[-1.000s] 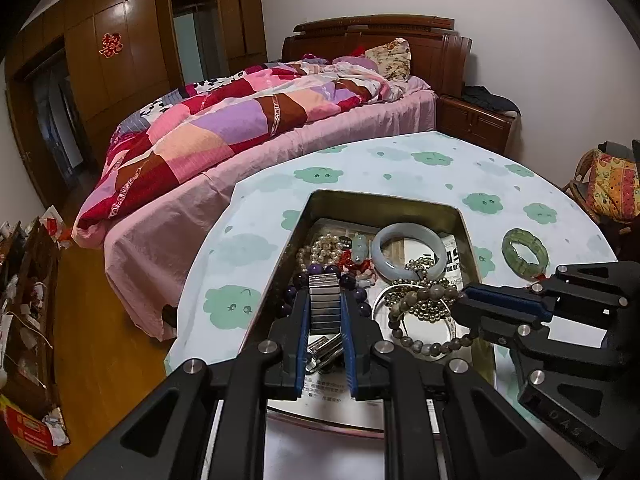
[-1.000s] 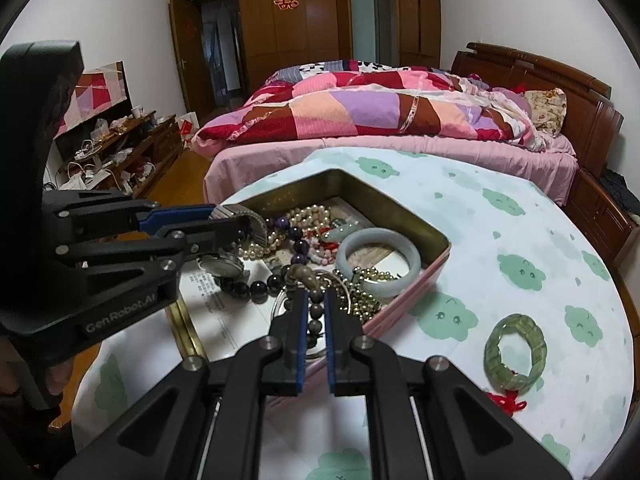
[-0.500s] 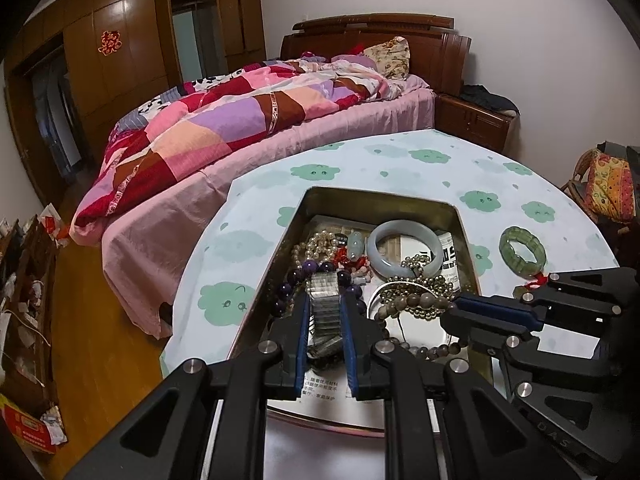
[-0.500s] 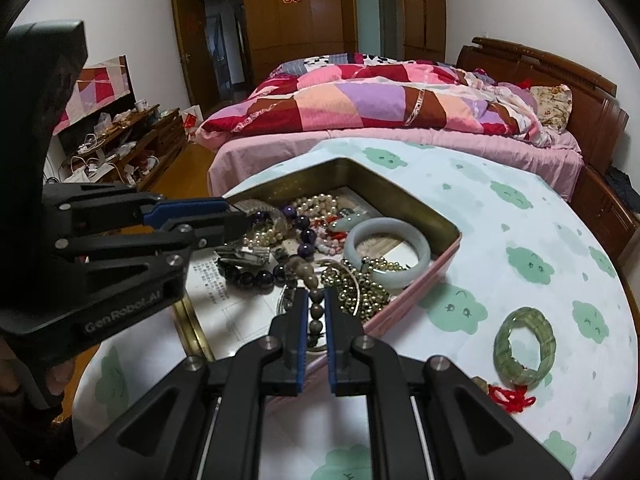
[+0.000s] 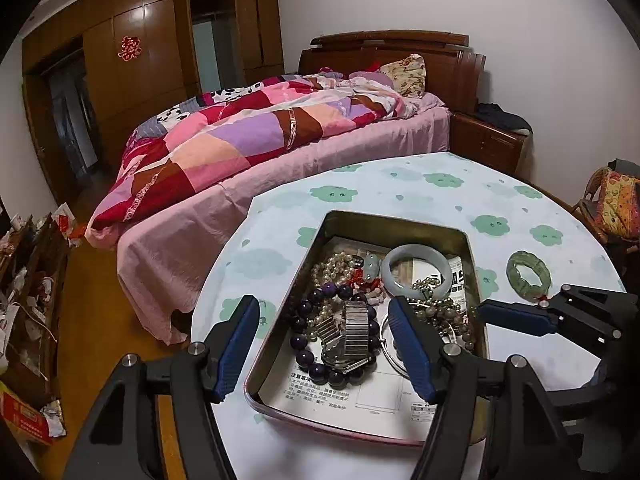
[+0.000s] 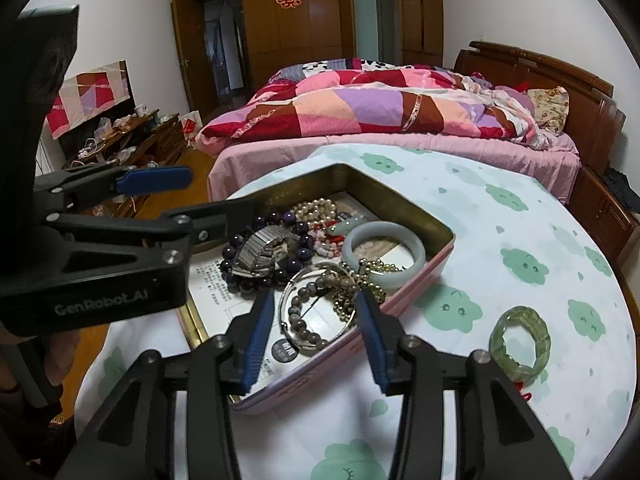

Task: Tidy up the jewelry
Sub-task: 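Open both grippers to drop the watch and grey beads into the tin, then withdraw both grippers toward the green jade bangle with red knot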

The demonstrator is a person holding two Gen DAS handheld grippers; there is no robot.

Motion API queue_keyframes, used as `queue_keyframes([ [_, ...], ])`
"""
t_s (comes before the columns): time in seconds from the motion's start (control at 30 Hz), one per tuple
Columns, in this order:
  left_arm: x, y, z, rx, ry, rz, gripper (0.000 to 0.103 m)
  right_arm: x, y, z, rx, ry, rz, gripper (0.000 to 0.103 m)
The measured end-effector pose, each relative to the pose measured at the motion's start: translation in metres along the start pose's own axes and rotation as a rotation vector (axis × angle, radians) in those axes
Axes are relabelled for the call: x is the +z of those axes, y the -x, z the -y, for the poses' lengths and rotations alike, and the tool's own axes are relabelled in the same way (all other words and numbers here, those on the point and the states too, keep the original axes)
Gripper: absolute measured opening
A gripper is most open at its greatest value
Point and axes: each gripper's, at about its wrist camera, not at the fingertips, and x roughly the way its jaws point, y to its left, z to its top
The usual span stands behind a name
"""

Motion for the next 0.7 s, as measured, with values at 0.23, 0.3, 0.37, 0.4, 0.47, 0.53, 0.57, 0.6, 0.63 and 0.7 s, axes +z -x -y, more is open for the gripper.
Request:
queue_keyframes([
  [0.23,0.000,-0.003,0.011,0.002,-0.006,-0.013,0.067,-0.001,0.006,0.007,-0.006,-0.015,0.013,0.048],
  [0.3,0.001,-0.001,0.016,-0.002,-0.016,-0.005,0.067,-0.001,0.012,0.010,-0.016,-0.019,0.024,0.049],
  [0.37,0.003,-0.001,0.023,-0.011,-0.026,-0.002,0.067,-0.003,0.017,0.017,-0.032,-0.026,0.034,0.049],
  [0.4,0.004,-0.001,0.026,-0.016,-0.031,-0.001,0.067,-0.004,0.019,0.021,-0.040,-0.033,0.038,0.049],
  [0.47,0.006,-0.003,0.034,-0.026,-0.042,-0.002,0.067,-0.006,0.022,0.029,-0.052,-0.050,0.042,0.050],
  [0.53,0.007,-0.007,0.042,-0.030,-0.057,-0.005,0.067,-0.009,0.023,0.039,-0.069,-0.069,0.039,0.052],
  [0.57,0.008,-0.010,0.046,-0.028,-0.064,-0.007,0.067,-0.010,0.023,0.043,-0.074,-0.076,0.037,0.052],
  [0.6,0.009,-0.013,0.050,-0.030,-0.069,-0.011,0.067,-0.011,0.024,0.048,-0.081,-0.085,0.036,0.052],
  [0.63,0.010,-0.016,0.052,-0.032,-0.070,-0.016,0.067,-0.013,0.025,0.054,-0.092,-0.095,0.035,0.052],
  [0.7,0.012,-0.022,0.058,-0.038,-0.069,-0.028,0.067,-0.017,0.028,0.065,-0.114,-0.115,0.033,0.054],
])
